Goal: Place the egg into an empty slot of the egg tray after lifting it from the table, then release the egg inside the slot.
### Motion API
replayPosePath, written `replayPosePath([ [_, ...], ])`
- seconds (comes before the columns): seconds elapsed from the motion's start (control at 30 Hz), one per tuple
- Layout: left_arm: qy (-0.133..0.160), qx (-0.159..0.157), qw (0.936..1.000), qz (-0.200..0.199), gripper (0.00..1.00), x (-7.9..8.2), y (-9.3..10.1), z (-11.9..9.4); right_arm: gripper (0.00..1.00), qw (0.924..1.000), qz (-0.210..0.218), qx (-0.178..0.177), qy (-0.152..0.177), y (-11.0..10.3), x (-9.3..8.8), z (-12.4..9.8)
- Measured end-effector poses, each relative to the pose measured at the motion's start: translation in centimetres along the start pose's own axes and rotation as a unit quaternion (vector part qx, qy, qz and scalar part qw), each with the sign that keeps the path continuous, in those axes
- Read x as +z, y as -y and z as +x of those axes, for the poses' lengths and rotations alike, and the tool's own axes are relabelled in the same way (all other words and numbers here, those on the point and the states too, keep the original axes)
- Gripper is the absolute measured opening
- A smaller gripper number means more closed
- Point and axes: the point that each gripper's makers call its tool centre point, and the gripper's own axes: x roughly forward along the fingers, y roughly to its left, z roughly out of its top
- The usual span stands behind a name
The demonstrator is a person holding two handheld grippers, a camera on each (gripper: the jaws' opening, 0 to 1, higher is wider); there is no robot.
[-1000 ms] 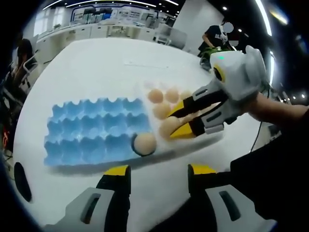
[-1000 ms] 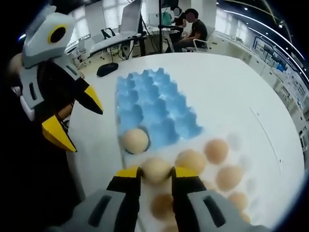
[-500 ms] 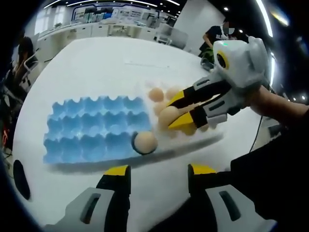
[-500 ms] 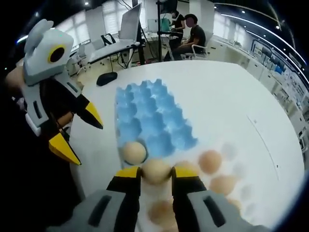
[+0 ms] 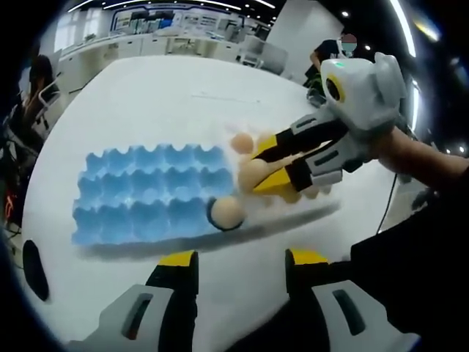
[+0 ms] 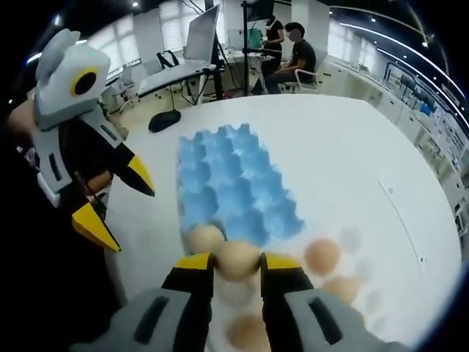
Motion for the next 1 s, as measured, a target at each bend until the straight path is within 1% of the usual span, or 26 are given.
replayPosePath([
  [0.3, -0.002, -0.003, 1.0, 0.004, 0.48, -0.2, -0.2, -0.3, 0.25, 1.0, -0.008, -0.003, -0.002, 0.3, 0.9, 0.5],
  [0.63, 0.006, 0.004, 0.9999, -0.008, 0.48, -0.4, -0.9, -1.0, 0.25, 1.0, -0.003, 0.002, 0.0, 0.2, 1.8, 1.4],
  [0.73, 0.005, 0.006, 0.9999, -0.012, 0.48, -0.9, -1.0, -1.2, 0.25, 1.0, -0.008, 0.0, -0.002, 0.4, 2.0, 1.8],
  [0.83, 0.003, 0.007, 0.9998, -0.016, 0.48, -1.4, -1.1, -1.3, 0.25, 0.9999, 0.013, 0.005, 0.006, 0.5, 2.4, 2.1],
  [1.0, 0.004, 0.011, 0.9997, -0.021, 0.48, -1.8, -1.1, -1.6, 0.25, 1.0, 0.0, 0.0, -0.003, 0.7, 2.2, 2.7],
])
